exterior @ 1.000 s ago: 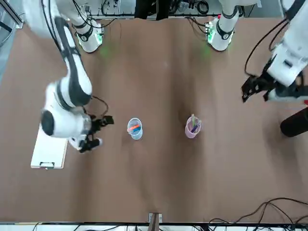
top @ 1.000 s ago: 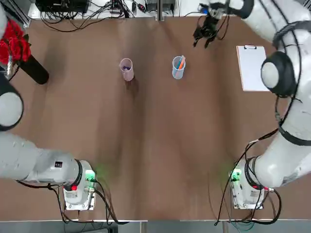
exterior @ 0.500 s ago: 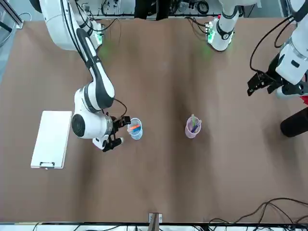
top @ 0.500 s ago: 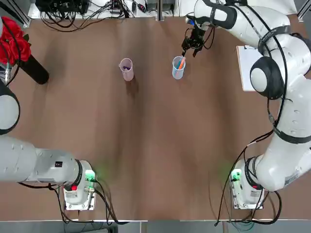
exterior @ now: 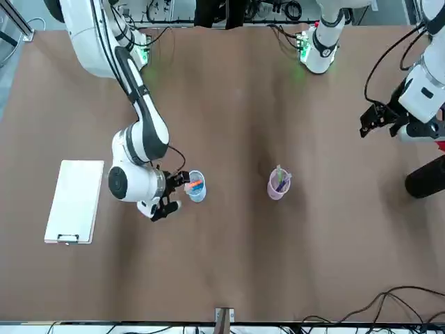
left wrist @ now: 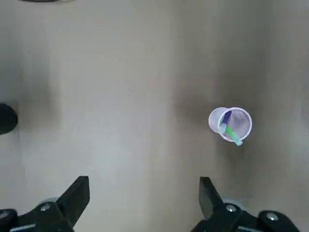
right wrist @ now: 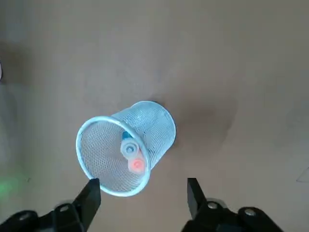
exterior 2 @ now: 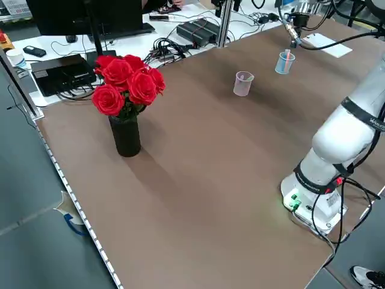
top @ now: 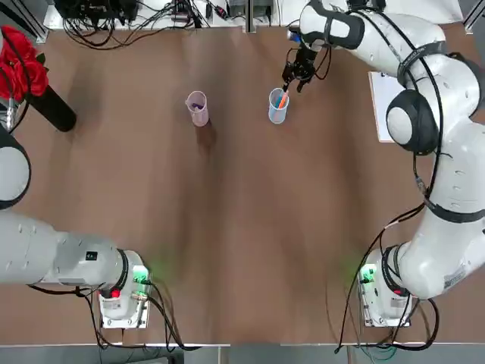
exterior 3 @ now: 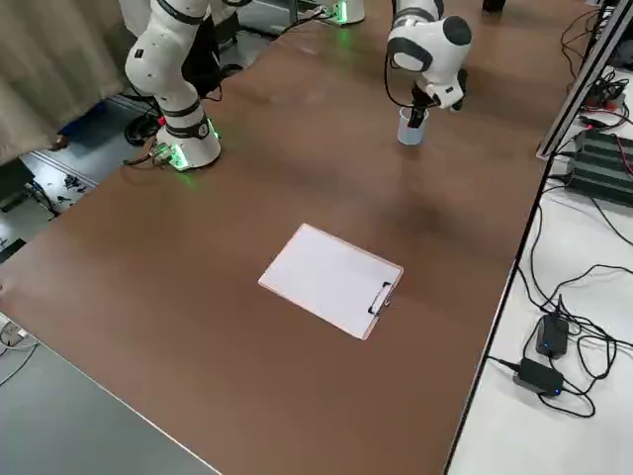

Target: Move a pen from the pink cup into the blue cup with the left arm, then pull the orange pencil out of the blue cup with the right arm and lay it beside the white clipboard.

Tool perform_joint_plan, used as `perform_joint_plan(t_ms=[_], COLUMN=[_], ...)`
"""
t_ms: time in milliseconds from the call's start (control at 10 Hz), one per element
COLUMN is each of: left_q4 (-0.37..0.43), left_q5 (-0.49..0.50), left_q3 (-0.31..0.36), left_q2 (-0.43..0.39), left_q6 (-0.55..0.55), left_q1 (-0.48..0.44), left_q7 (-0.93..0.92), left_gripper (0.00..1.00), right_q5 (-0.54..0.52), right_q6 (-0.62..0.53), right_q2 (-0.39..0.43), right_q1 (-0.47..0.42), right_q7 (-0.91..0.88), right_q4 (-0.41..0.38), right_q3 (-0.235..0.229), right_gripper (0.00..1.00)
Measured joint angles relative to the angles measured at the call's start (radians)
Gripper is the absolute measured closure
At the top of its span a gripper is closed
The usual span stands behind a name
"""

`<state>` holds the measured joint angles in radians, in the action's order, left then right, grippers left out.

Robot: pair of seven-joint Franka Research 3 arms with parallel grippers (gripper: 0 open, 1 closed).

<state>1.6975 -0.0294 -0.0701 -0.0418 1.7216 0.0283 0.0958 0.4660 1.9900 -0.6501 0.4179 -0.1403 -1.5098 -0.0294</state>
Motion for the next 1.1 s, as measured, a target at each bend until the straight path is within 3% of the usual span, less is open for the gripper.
perform_joint_plan(t_ms=[500, 1100], left_q4=[-0.120, -0.132], left_q5=[0.018, 0.018], left_q3=[-0.002, -0.002], left_q2=[0.080, 0.088], left_q6=[-0.060, -0.072], left_q1=[-0.005, -0.005], left_q7=[-0.016, -0.011], left_gripper=[0.01, 0.01], right_q5=[0.000, 0.000], right_q6=[0.016, 0.055], right_q2=[-0.007, -0.016], right_q1=[0.005, 0.023], right_q7=[-0.007, -0.016], right_q4=[0.000, -0.004], right_q3=[0.000, 0.000], right_gripper=[0.38, 0.50])
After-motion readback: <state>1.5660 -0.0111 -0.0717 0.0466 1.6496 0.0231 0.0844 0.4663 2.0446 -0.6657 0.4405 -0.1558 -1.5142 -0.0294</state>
